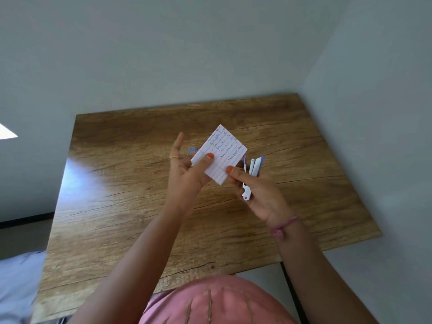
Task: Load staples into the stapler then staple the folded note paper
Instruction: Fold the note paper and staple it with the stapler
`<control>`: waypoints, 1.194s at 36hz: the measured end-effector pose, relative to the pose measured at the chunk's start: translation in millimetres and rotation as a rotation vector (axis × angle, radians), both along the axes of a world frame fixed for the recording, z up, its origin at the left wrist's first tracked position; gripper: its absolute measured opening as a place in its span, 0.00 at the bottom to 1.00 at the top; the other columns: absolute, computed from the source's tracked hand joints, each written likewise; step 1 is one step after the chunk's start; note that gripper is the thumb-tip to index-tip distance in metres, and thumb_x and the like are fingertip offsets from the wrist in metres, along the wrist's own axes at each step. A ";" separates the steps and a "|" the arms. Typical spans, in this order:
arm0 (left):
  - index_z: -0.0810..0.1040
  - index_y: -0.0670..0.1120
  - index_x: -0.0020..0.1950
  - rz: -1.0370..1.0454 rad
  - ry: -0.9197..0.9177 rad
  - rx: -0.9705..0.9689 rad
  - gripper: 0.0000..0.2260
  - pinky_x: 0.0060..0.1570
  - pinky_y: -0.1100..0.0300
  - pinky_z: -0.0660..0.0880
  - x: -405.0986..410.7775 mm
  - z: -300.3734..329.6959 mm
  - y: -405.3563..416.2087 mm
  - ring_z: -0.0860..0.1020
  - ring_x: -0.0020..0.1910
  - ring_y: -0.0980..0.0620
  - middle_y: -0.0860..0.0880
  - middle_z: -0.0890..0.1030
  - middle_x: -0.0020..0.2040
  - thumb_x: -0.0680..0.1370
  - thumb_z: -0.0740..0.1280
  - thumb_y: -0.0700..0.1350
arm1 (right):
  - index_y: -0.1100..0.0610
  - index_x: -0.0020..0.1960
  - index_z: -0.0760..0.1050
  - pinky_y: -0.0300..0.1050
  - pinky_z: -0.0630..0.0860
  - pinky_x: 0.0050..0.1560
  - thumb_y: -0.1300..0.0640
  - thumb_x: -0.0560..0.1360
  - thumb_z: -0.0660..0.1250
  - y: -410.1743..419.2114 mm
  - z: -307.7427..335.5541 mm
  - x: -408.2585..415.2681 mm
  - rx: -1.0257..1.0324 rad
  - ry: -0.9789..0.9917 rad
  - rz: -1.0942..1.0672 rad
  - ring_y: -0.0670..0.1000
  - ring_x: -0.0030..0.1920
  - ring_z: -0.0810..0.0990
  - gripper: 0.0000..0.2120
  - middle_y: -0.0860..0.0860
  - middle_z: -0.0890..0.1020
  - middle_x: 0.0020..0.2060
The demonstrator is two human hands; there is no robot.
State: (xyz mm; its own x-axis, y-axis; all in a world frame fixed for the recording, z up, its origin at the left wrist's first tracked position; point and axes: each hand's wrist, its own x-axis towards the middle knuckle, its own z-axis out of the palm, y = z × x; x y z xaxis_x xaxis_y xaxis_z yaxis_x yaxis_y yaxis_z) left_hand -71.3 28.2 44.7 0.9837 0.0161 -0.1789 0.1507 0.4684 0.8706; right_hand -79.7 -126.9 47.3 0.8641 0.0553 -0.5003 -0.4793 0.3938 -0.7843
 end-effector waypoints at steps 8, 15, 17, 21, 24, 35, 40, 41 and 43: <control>0.70 0.49 0.51 0.076 -0.123 0.002 0.14 0.53 0.51 0.78 -26.1 -4.9 -23.0 0.80 0.57 0.45 0.42 0.80 0.57 0.78 0.63 0.30 | 0.53 0.40 0.81 0.33 0.73 0.29 0.65 0.68 0.75 9.6 -3.4 1.2 0.073 -0.086 -0.143 0.47 0.40 0.84 0.08 0.49 0.86 0.38; 0.80 0.46 0.59 0.047 -0.010 0.023 0.13 0.56 0.56 0.78 -18.7 -5.3 -26.4 0.82 0.57 0.48 0.48 0.85 0.53 0.76 0.67 0.35 | 0.54 0.50 0.82 0.33 0.73 0.30 0.60 0.69 0.76 10.3 -6.9 2.6 -0.028 -0.166 -0.072 0.50 0.48 0.85 0.11 0.53 0.86 0.48; 0.80 0.47 0.59 0.047 0.013 0.070 0.14 0.54 0.57 0.79 -13.5 -6.5 -21.6 0.82 0.55 0.49 0.49 0.85 0.52 0.76 0.68 0.35 | 0.52 0.50 0.82 0.34 0.71 0.29 0.55 0.69 0.76 7.8 -7.9 2.6 -0.079 -0.178 -0.017 0.48 0.46 0.85 0.10 0.52 0.86 0.47; 0.80 0.48 0.58 0.048 0.020 0.090 0.14 0.47 0.61 0.80 -7.9 -6.9 -16.2 0.84 0.51 0.51 0.50 0.86 0.51 0.76 0.68 0.34 | 0.53 0.59 0.79 0.39 0.74 0.35 0.37 0.68 0.70 0.8 -7.4 3.1 -0.082 -0.185 0.094 0.48 0.46 0.84 0.26 0.53 0.85 0.50; 0.81 0.49 0.58 0.059 0.021 0.103 0.14 0.47 0.61 0.80 -5.1 -7.4 -12.5 0.84 0.51 0.53 0.49 0.85 0.52 0.76 0.69 0.35 | 0.53 0.64 0.75 0.41 0.73 0.37 0.36 0.75 0.58 -6.6 -6.7 2.8 -0.056 -0.162 0.205 0.47 0.43 0.80 0.27 0.54 0.84 0.51; 0.80 0.47 0.60 -0.113 -0.011 0.323 0.14 0.48 0.64 0.79 3.3 -5.1 -5.3 0.84 0.47 0.57 0.56 0.86 0.48 0.76 0.70 0.36 | 0.56 0.57 0.79 0.40 0.78 0.34 0.42 0.73 0.64 -8.4 -6.5 3.2 0.013 -0.074 0.222 0.47 0.39 0.82 0.21 0.52 0.85 0.45; 0.80 0.49 0.60 -0.197 -0.025 0.382 0.15 0.45 0.65 0.78 8.8 -4.2 1.3 0.83 0.43 0.58 0.53 0.86 0.44 0.75 0.71 0.37 | 0.59 0.55 0.81 0.42 0.79 0.35 0.45 0.71 0.69 -9.6 -8.2 5.6 0.094 -0.045 0.180 0.49 0.40 0.82 0.20 0.55 0.84 0.43; 0.80 0.50 0.60 -0.216 -0.027 0.388 0.15 0.47 0.64 0.78 9.4 -4.0 2.1 0.83 0.43 0.56 0.52 0.86 0.44 0.75 0.71 0.38 | 0.59 0.54 0.82 0.42 0.79 0.35 0.45 0.71 0.71 -9.3 -8.4 6.1 0.125 -0.044 0.168 0.49 0.40 0.82 0.19 0.55 0.84 0.42; 0.80 0.50 0.60 -0.248 -0.028 0.382 0.16 0.49 0.62 0.79 9.5 -3.2 3.1 0.83 0.45 0.55 0.51 0.86 0.45 0.75 0.71 0.37 | 0.58 0.52 0.83 0.43 0.79 0.36 0.46 0.70 0.72 -8.4 -8.9 7.1 0.168 -0.049 0.148 0.49 0.39 0.82 0.17 0.54 0.83 0.42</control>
